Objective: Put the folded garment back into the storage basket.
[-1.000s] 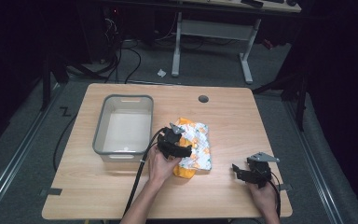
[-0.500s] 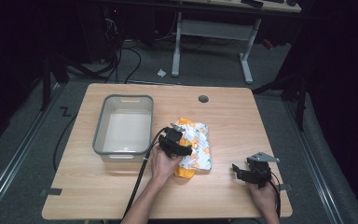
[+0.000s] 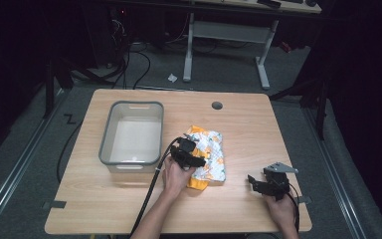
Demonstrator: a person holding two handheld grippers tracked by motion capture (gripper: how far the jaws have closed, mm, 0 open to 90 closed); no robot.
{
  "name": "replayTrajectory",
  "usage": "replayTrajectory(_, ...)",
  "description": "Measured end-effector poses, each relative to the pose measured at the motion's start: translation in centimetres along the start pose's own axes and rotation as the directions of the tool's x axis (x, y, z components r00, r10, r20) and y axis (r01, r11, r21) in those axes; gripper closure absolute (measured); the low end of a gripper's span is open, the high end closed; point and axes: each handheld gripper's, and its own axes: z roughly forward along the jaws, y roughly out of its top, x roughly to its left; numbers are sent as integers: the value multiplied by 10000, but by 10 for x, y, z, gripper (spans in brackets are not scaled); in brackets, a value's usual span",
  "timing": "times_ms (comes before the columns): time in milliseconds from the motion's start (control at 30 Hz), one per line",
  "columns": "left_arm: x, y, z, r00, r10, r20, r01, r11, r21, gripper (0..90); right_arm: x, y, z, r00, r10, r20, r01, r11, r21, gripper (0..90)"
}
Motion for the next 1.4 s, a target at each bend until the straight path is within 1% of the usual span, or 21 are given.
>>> replayTrajectory(67,0,0,0,10000,15,-28,-15,10000,-22,188,0,0,0,10000,-2,-3,2,10000,-3,278)
replayTrajectory(100,-2,0,-1,9999,150,19,-150,9998,-149,236,0,0,0,10000,-8,-1,8,10000,1,278)
replayTrajectory(133,-2,0,-1,9999,150,19,-150,9998,-149,278,0,0,0,10000,-7,-7,7,10000,1,278)
replayTrajectory(167,-3,0,-1,9998,188,60,-187,9997,-169,278,0,0,0,10000,-7,-7,7,10000,1,278)
replayTrajectory(200,-4,0,-2,9995,286,131,-284,9994,-195,354,0,0,0,10000,-9,-8,9,10000,0,278)
replayTrajectory(300,-6,0,-2,9993,295,227,-290,9993,-225,454,0,0,0,10000,-9,-9,9,10000,0,278)
replayTrajectory(333,-7,0,-3,9991,308,290,-302,9993,-210,454,0,0,0,10000,-9,-2,9,10000,1,278)
replayTrajectory(400,-7,1,-3,9982,324,495,-314,9993,-220,534,0,0,0,10000,-11,-4,11,10000,2,278)
replayTrajectory(433,-7,1,-3,9971,344,676,-330,9992,-221,606,0,0,0,10000,-11,-4,11,10000,0,278)
replayTrajectory(467,-7,1,-3,9971,344,676,-330,9992,-221,634,0,0,0,10000,-11,-4,11,10000,0,278)
replayTrajectory(500,-6,1,-3,9963,405,755,-386,9989,-272,634,0,0,0,10000,-9,-9,9,10000,-1,278)
replayTrajectory(533,-5,1,-3,9951,339,929,-316,9992,-262,680,0,0,0,10000,-9,-9,9,10000,0,278)
replayTrajectory(567,-5,1,-3,9951,339,929,-316,9992,-262,697,0,0,0,10000,-10,-10,10,10000,0,278)
replayTrajectory(667,-6,1,-4,9944,218,1037,-202,9997,-160,725,0,0,0,10000,-8,-6,8,10000,2,278)
replayTrajectory(867,-6,1,-6,9935,339,1091,-314,9992,-245,746,0,0,0,10000,-23,-19,23,10000,-3,278)
replayTrajectory(967,-5,2,-10,9928,385,1135,-355,9990,-283,752,0,0,0,10000,-24,-22,24,10000,-4,278)
replayTrajectory(1067,-3,2,-18,9922,432,1172,-384,9983,-430,755,0,0,0,10000,-10,-13,10,10000,1,278)
replayTrajectory(1100,-1,3,-22,9911,464,1246,-394,9976,-576,755,0,0,0,10000,-9,-18,9,10000,-1,278)
replayTrajectory(1233,-1,3,-29,9893,594,1331,-495,9958,-769,756,0,0,0,10000,-24,-14,24,10000,-3,278)
replayTrajectory(1367,-2,4,-41,9868,620,1495,-452,9926,-1129,757,0,0,0,10000,-9,-14,9,10000,2,278)
replayTrajectory(1400,-2,4,-41,9868,620,1495,-452,9926,-1129,757,0,0,0,10000,-9,-14,9,10000,2,278)
